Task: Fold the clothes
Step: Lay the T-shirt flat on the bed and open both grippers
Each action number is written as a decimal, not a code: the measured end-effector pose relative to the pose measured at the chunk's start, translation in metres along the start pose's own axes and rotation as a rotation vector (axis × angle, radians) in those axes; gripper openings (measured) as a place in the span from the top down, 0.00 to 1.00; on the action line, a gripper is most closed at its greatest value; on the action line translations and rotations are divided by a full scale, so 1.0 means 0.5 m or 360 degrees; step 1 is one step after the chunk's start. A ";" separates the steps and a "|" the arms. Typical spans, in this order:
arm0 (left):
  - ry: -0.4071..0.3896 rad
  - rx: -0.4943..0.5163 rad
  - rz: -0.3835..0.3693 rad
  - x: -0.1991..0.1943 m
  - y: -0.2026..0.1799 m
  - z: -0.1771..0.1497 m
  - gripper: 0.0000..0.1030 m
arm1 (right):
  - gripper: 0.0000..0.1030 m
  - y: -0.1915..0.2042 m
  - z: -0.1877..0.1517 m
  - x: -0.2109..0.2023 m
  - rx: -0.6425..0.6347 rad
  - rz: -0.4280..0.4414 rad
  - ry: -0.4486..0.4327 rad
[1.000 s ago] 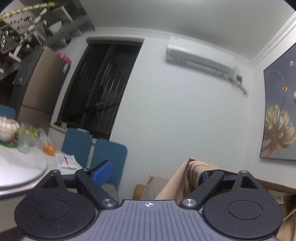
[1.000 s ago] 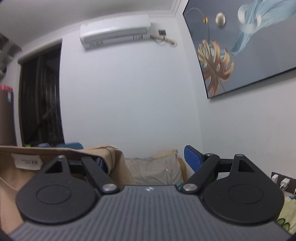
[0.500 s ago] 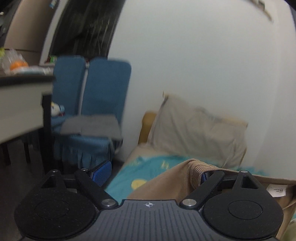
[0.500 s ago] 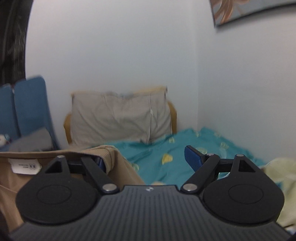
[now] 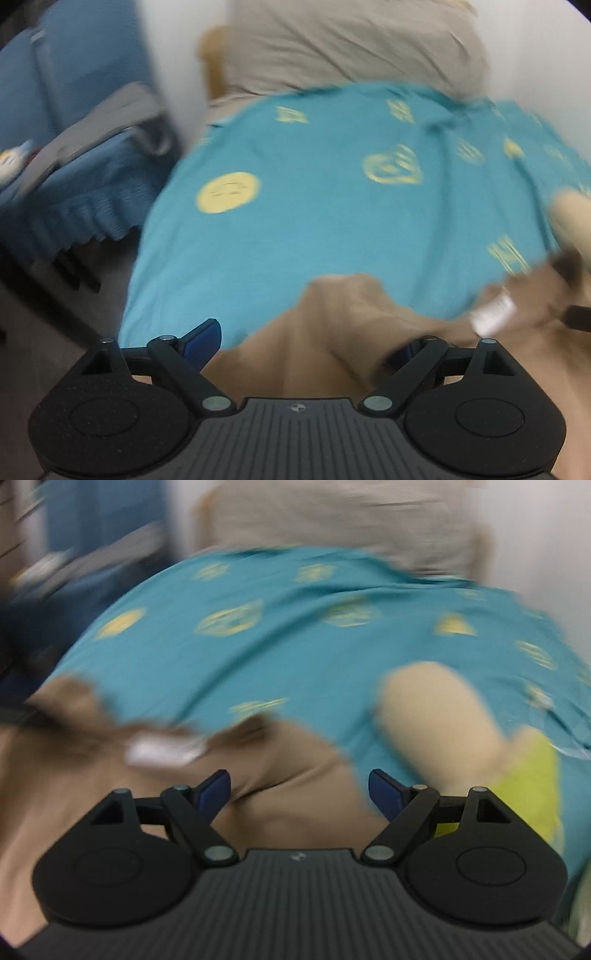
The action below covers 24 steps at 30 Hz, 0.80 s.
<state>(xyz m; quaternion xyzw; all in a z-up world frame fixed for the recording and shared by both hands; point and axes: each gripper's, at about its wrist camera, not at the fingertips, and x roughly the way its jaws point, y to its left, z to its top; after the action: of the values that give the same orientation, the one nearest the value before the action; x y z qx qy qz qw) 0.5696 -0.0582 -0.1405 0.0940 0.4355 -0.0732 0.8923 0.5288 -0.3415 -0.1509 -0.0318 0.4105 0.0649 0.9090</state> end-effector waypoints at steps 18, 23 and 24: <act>-0.0576 -0.0354 -0.0210 -0.567 0.008 -0.307 0.03 | 0.19 0.143 -0.254 -0.497 0.0677 0.0057 -0.0500; -0.0580 -0.0488 -0.0209 -0.717 -0.001 -0.434 0.03 | 0.19 0.201 -0.329 -0.640 0.0671 -0.0008 -0.0595; -0.0572 -0.0524 -0.0212 -0.740 -0.002 -0.454 0.03 | 0.19 0.211 -0.343 -0.662 0.0674 -0.0004 -0.0613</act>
<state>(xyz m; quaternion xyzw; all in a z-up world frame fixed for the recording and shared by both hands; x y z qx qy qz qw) 0.1703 0.0115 0.0152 -0.0960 0.2812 -0.0754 0.9519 0.1697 -0.2866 -0.0166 0.1711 0.2348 -0.0186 0.9567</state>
